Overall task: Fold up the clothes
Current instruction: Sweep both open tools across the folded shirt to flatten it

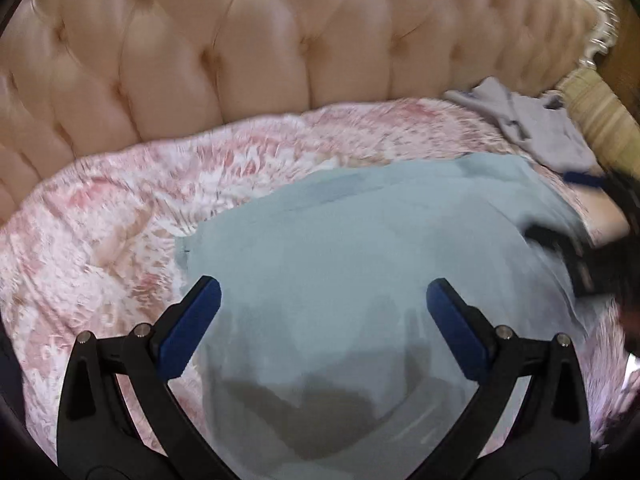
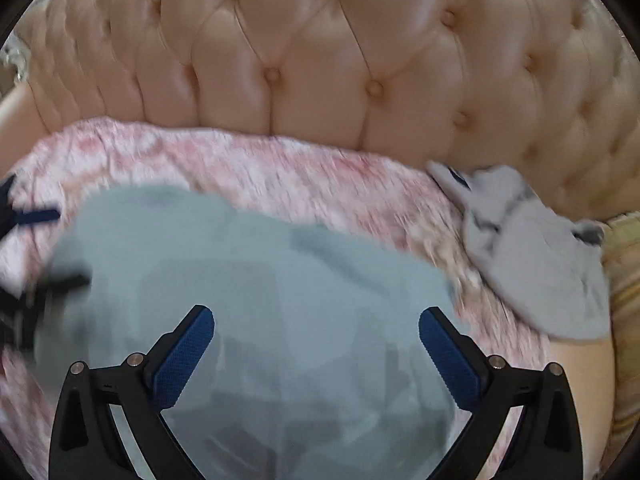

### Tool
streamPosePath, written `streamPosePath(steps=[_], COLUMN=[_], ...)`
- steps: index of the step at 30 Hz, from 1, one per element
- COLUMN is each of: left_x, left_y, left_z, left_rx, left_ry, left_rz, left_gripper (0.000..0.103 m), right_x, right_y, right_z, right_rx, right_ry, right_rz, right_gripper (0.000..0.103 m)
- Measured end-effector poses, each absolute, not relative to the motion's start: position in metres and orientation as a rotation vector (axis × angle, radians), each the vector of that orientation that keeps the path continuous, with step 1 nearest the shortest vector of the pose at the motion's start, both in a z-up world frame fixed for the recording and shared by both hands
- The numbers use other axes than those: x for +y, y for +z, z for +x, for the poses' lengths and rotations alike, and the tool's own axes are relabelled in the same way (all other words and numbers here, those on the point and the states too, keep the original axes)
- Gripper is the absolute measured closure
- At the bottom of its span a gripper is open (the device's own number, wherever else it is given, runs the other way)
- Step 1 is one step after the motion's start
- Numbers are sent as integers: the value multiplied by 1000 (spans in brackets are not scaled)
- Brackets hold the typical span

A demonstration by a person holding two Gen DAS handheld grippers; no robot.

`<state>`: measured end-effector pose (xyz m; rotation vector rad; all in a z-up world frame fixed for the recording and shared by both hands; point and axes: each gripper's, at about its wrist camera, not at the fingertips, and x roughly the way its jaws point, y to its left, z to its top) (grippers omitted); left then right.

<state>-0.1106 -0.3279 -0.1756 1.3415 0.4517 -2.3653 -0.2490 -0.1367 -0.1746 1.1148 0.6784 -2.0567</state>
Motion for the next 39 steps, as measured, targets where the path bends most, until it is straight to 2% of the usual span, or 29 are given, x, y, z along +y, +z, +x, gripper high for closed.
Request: streamPosePath(steps=[4, 6, 11, 14, 18, 19, 22, 26, 30, 33, 37, 39], left_x=[-329, -331, -324, -289, -249, -251, -265, -256, -262, -269, -267, -269], left_y=[-200, -203, -180, -168, -186, -194, -197, -178, -194, -195, -177, -170], left_z=[-115, -110, -89, -59, -37, -34, -28, -29, -26, -22, -10, -8], left_rx=[456, 477, 455, 410, 259, 277, 398, 334, 368, 381, 371, 375], left_ry=[-2341, -2352, -2352, -2437, -2461, -2450, -2445, -2440, -2443, -2462, -2487, -2470], left_rz=[1391, 1378, 1334, 1302, 1339, 1359, 1368, 1367, 1403, 1429, 1397, 1350], left_gripper=[0, 0, 0, 0, 0, 0, 0, 0, 0, 0, 0, 0], right_x=[-138, -133, -106, -96, -90, -79, -56, -55, -67, -47, -40, -41], right_y=[-197, -204, -191, -175, -191, -193, -192, -180, -196, -200, -187, -176], right_z=[-226, -229, -235, -203, -176, -184, -195, -174, -160, -177, -171, -170], right_rx=[734, 697, 634, 675, 830, 752, 678, 719, 746, 591, 645, 597], right_ry=[-2000, -1995, -2060, -2044, -1986, -2002, -2041, -2038, -1943, -1929, -1963, -1977], right_rz=[1113, 1140, 1179, 1078, 1047, 1081, 1147, 1076, 1099, 1184, 1167, 1132], right_gripper=[0, 0, 0, 0, 0, 0, 0, 0, 0, 0, 0, 0])
